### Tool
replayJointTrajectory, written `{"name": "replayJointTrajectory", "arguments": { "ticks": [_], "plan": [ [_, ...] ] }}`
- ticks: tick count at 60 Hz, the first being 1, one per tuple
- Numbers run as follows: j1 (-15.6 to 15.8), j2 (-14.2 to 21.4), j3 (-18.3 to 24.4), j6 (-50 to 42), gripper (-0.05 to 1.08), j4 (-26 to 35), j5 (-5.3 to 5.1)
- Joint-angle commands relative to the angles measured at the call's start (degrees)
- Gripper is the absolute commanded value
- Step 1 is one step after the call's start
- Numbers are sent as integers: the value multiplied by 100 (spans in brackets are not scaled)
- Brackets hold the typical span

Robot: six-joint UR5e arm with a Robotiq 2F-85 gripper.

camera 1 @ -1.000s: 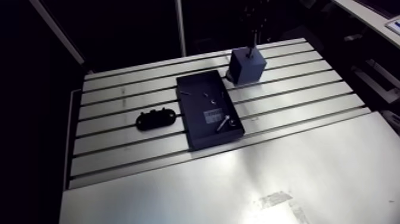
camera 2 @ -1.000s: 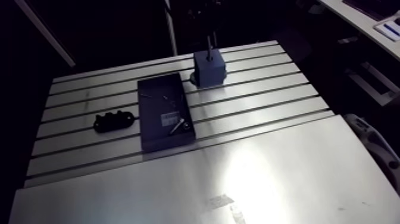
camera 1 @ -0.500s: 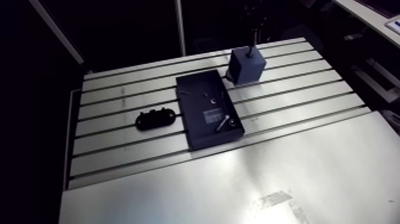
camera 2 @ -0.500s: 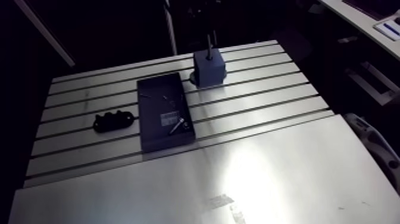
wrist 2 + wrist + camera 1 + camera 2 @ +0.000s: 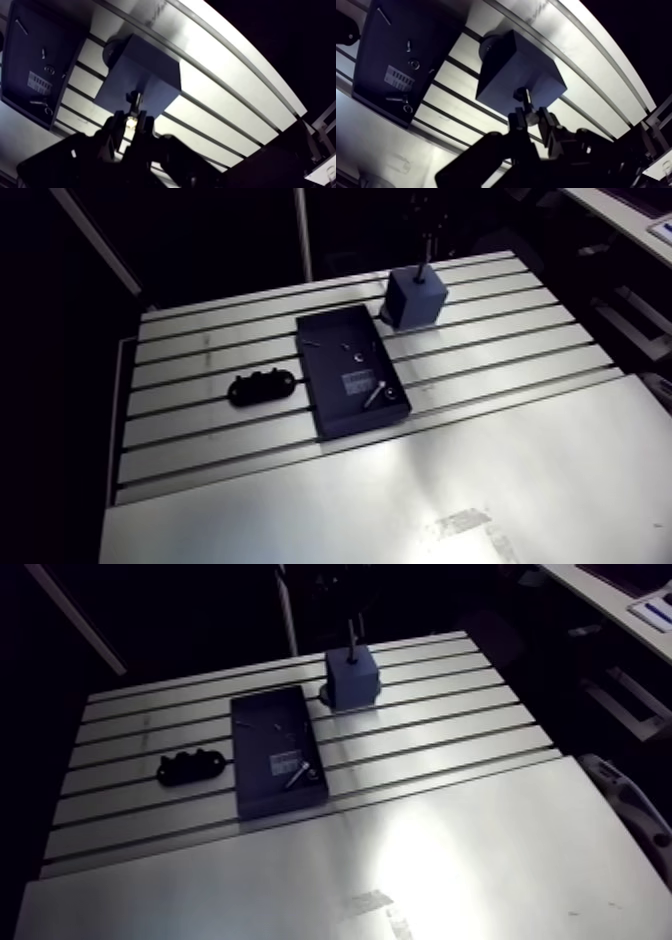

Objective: Pick up the M10 bolt and insert it into the hex recess until seated.

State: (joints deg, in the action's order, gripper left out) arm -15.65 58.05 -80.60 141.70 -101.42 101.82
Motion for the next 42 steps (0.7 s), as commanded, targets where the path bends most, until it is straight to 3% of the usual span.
{"name": "replayJointTrajectory", "arguments": {
  "ticks": [1,42],
  "plan": [
    [1,0,-13,3,78,-5,0],
    [0,-18,-46,3,78,4,-9]
  ]
}}
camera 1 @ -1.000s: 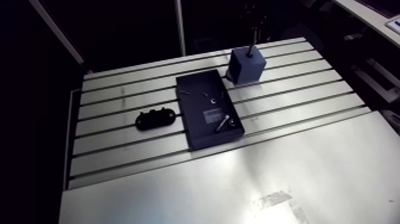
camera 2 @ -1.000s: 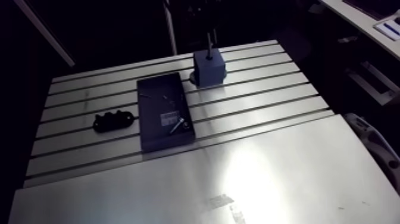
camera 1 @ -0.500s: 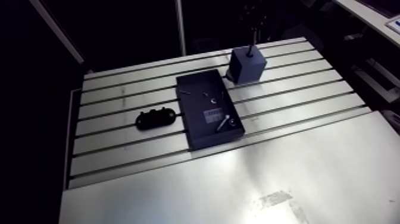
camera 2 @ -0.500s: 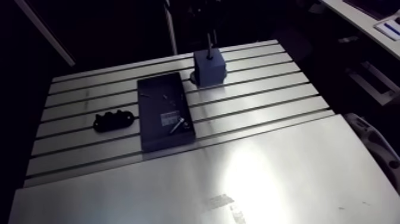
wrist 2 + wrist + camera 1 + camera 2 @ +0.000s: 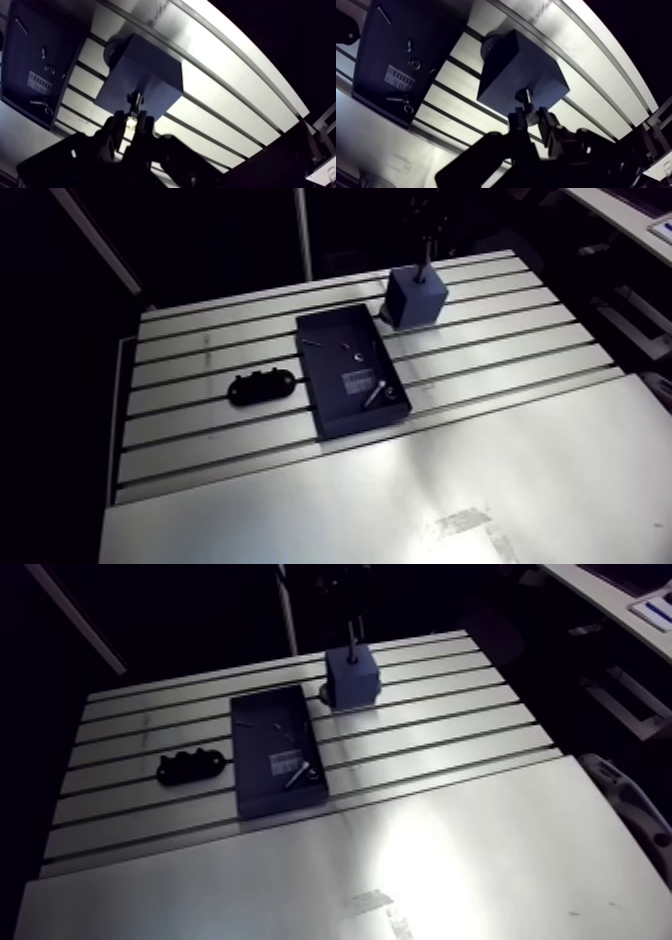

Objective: Pick up the M10 bolt and insert it into the hex recess until seated.

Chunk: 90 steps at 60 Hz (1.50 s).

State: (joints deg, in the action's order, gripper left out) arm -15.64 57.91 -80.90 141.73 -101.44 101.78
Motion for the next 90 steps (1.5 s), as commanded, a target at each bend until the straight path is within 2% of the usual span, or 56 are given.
{"name": "replayJointTrajectory", "arguments": {
  "ticks": [1,67,69,72,77,79,80,81,82,83,86,87,88,89,90],
  "plan": [
    [0,-5,-25,1,78,6,-5],
    [-9,-22,-85,-15,78,-3,4],
    [-9,-22,-95,-16,76,-3,4],
    [-9,-22,-106,-24,66,-12,4],
    [-8,-22,-113,-18,64,-27,4],
    [-9,-22,-131,-32,56,-78,4],
    [-9,-22,-131,-32,56,-78,4],
    [-9,-22,-139,-34,49,-119,4],
    [-9,-22,-139,-34,49,-119,4],
    [-9,-22,-156,-49,43,-185,4],
    [-9,-22,-173,-59,37,-247,4],
    [-9,-15,-183,-68,29,-331,-4],
    [-9,-15,-183,-68,29,-331,-4],
    [-9,-14,-192,-77,19,-426,-20],
    [-9,-14,-192,-77,19,-426,-20]
  ]
}}
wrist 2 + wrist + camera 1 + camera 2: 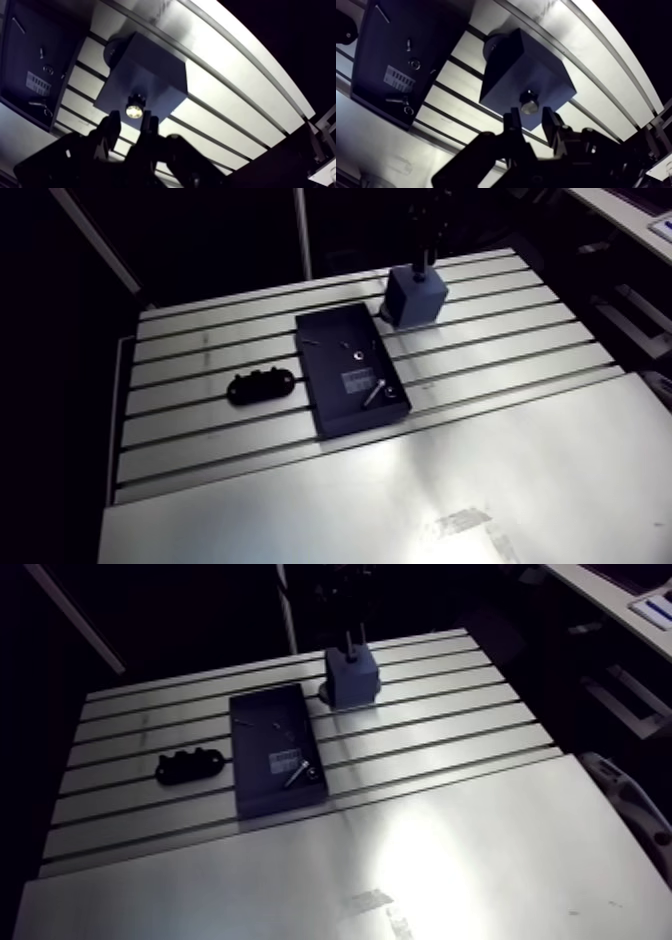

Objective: Pick up the M10 bolt and insert it into the hex recess until seated.

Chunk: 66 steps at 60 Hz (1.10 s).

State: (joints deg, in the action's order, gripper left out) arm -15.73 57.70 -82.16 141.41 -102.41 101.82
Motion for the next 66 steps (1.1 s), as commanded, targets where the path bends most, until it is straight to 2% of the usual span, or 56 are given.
{"name": "replayJointTrajectory", "arguments": {
  "ticks": [1,13,17,18,21,22,23,24,25,26,27,29,36,37,38,39,40,41,44,45,46,48,49,50,53,54,55,56,57,58,63,66],
  "plan": [
    [0,16,-82,-46,12,-403,-33],
    [-9,43,-85,-55,5,-522,-52],
    [-25,59,-76,-64,4,-514,-92],
    [-42,76,-69,-79,3,-506,-133],
    [-44,100,-75,-104,3,-489,-169],
    [-52,134,-76,-160,3,-472,-220],
    [-52,134,-76,-160,3,-472,-220],
    [-68,176,-84,-228,3,-455,-302],
    [-68,176,-84,-228,3,-455,-302],
    [-100,235,-85,-313,3,-407,-411],
    [-100,235,-85,-313,3,-407,-411],
    [-179,342,-78,-630,4,-270,-639],
    [-309,475,-58,-1387,9,-20,-685],
    [-346,497,-59,-1653,14,77,-693],
    [-346,497,-59,-1653,14,77,-693],
    [-366,537,-66,-1924,22,181,-717],
    [-366,537,-66,-1924,22,181,-717],
    [-369,603,-90,-2196,28,264,-720],
    [-377,665,-108,-2446,34,343,-728],
    [-378,727,-141,-2633,41,378,-752],
    [-378,727,-141,-2633,41,378,-752],
    [-378,818,-219,-2860,53,360,-763],
    [-378,818,-219,-2860,53,360,-763],
    [-378,847,-232,-2935,61,350,-779],
    [-371,866,-242,-2968,67,349,-797],
    [-370,869,-251,-2981,77,341,-822],
    [-370,869,-251,-2981,77,341,-822],
    [-370,877,-252,-2990,88,325,-841],
    [-370,877,-252,-2990,88,325,-841],
    [-362,878,-260,-3006,95,300,-858],
    [-335,871,-343,-3069,103,126,-837],
    [-327,855,-370,-3071,104,9,-843]
  ]
}}
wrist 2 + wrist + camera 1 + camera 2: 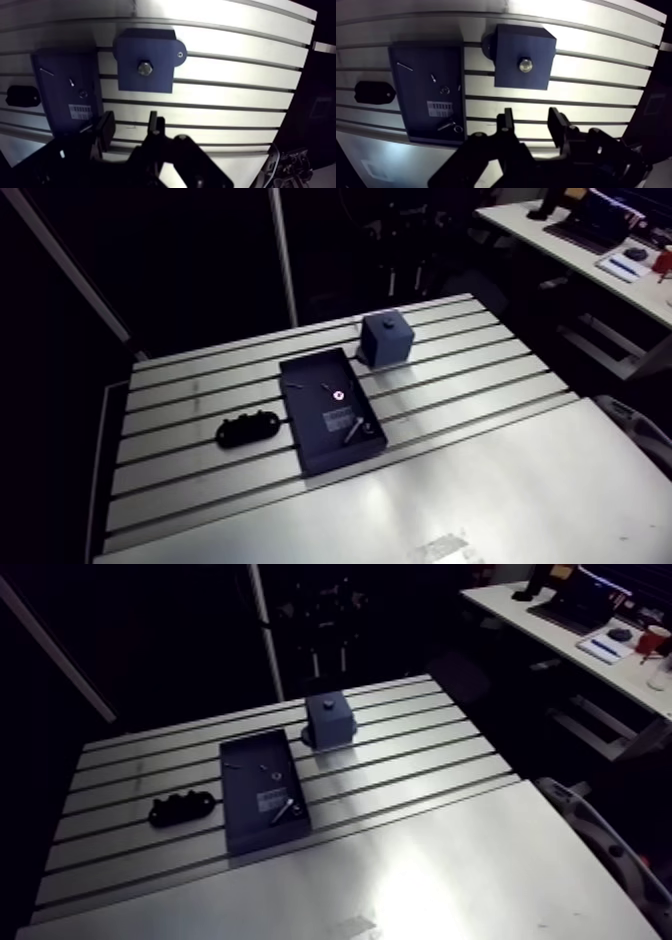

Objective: Pick up the M10 bolt and insert it into the hex recess until seated.

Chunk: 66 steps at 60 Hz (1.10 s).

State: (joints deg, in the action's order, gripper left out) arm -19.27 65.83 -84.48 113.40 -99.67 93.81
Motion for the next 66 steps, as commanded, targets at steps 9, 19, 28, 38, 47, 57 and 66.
{"name": "replayJointTrajectory", "arguments": {
  "ticks": [9,19,28,38,47,57,66],
  "plan": [
    [19,4,-381,-268,107,-768,-61],
    [3,4,-518,-269,107,-938,-61],
    [-16,-5,-538,-269,107,-964,-51],
    [-16,-4,-592,-334,107,-980,-67],
    [-17,-21,-599,-385,107,-980,-61],
    [-32,-142,-592,-375,107,-1031,-42],
    [-33,-248,-592,-340,107,-1143,-33]
  ]
}}
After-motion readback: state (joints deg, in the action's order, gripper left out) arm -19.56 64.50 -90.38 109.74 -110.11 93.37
